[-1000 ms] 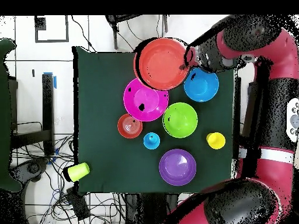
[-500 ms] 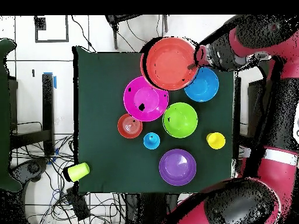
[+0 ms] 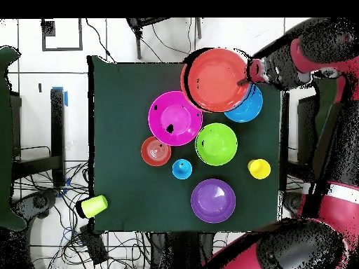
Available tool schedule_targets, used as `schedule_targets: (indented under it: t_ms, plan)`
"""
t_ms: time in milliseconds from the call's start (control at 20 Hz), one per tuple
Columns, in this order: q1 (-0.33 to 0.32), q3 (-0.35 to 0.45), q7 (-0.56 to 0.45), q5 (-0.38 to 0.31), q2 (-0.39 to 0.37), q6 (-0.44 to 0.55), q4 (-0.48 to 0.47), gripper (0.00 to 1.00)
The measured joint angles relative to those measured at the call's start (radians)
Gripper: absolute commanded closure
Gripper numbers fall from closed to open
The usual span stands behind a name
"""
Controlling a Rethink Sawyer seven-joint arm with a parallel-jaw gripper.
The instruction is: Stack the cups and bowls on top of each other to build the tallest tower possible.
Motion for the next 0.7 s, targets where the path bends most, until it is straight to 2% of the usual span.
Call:
schedule_targets:
  t_ms: [400, 700]
  plan:
    - [-0.05, 0.0, -0.084, -0.008, 0.018, -0.005, 0.009, 1.0]
    - [-0.085, 0.0, -0.103, -0.011, 0.015, -0.051, 0.078, 1.0]
